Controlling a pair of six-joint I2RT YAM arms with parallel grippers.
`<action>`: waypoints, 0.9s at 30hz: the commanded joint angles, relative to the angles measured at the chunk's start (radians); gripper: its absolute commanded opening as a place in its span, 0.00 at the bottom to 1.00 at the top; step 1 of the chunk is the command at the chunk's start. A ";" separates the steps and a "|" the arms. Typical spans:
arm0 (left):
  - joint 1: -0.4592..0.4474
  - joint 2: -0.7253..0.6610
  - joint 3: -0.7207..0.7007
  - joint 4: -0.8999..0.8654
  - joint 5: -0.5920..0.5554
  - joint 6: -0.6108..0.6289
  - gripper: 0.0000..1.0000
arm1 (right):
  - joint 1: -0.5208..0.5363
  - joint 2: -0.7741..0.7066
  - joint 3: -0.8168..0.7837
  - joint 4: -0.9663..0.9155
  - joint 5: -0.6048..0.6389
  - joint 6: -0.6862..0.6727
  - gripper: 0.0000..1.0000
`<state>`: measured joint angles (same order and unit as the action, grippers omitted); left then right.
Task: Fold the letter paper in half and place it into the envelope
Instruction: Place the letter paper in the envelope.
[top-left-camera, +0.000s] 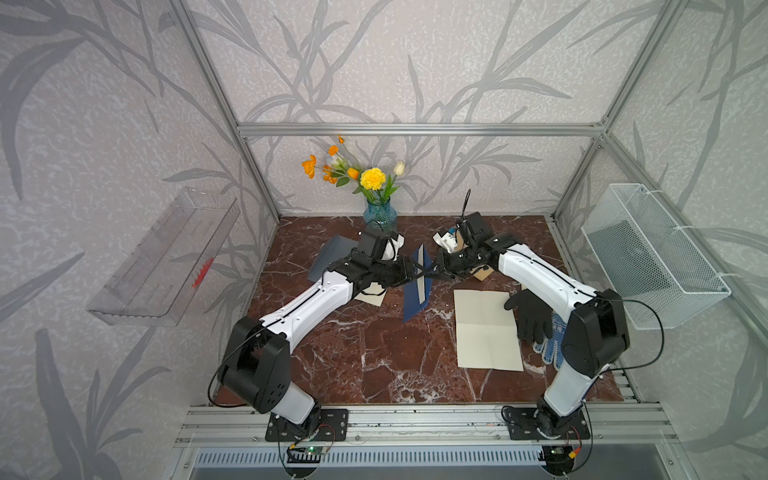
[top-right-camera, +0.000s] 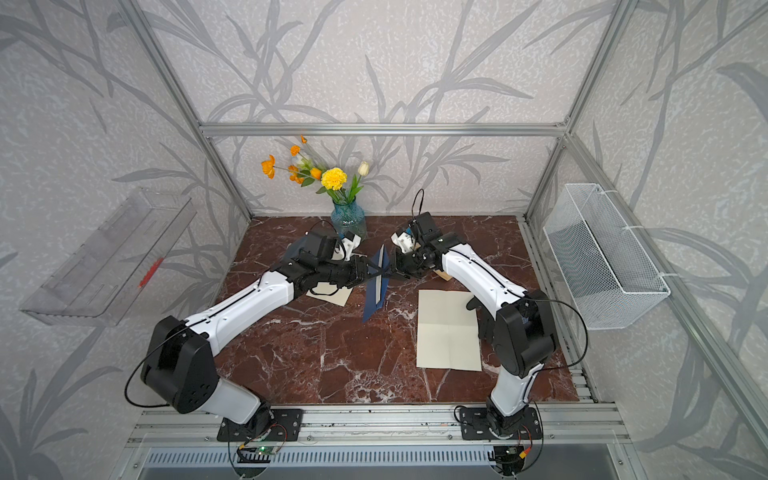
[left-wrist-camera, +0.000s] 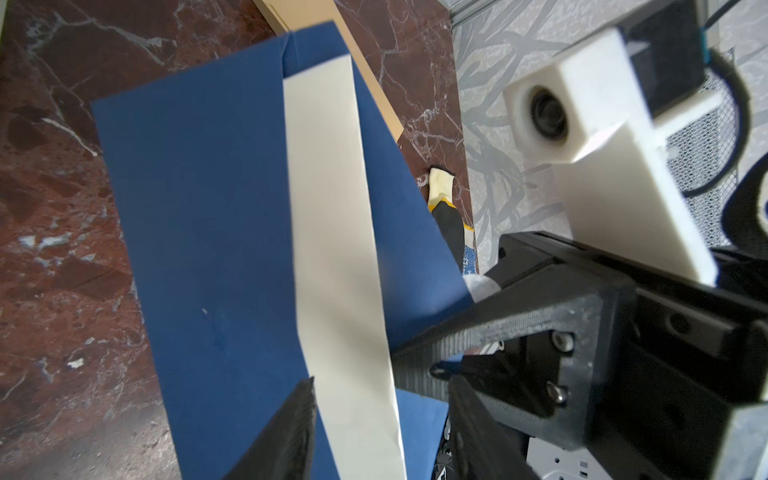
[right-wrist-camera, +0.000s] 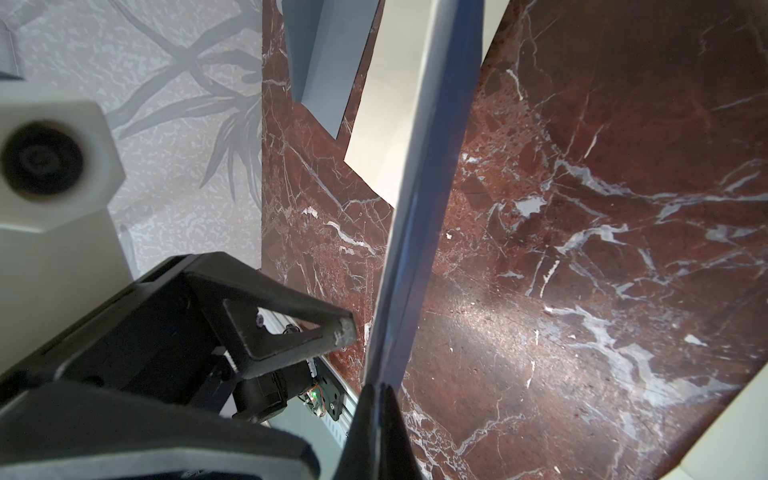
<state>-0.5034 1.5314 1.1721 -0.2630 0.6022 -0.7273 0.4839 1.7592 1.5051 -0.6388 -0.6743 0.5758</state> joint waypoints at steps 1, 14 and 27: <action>-0.010 0.005 0.036 -0.030 -0.015 0.042 0.51 | 0.001 -0.027 -0.001 -0.012 0.002 -0.025 0.00; -0.029 0.080 0.133 -0.101 -0.046 0.077 0.40 | 0.033 -0.033 0.015 -0.052 0.049 -0.070 0.00; -0.037 0.149 0.212 -0.215 -0.108 0.137 0.24 | 0.044 -0.043 0.030 -0.073 0.062 -0.103 0.00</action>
<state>-0.5346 1.6661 1.3537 -0.4465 0.5152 -0.6189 0.5224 1.7588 1.5082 -0.7063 -0.6094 0.4950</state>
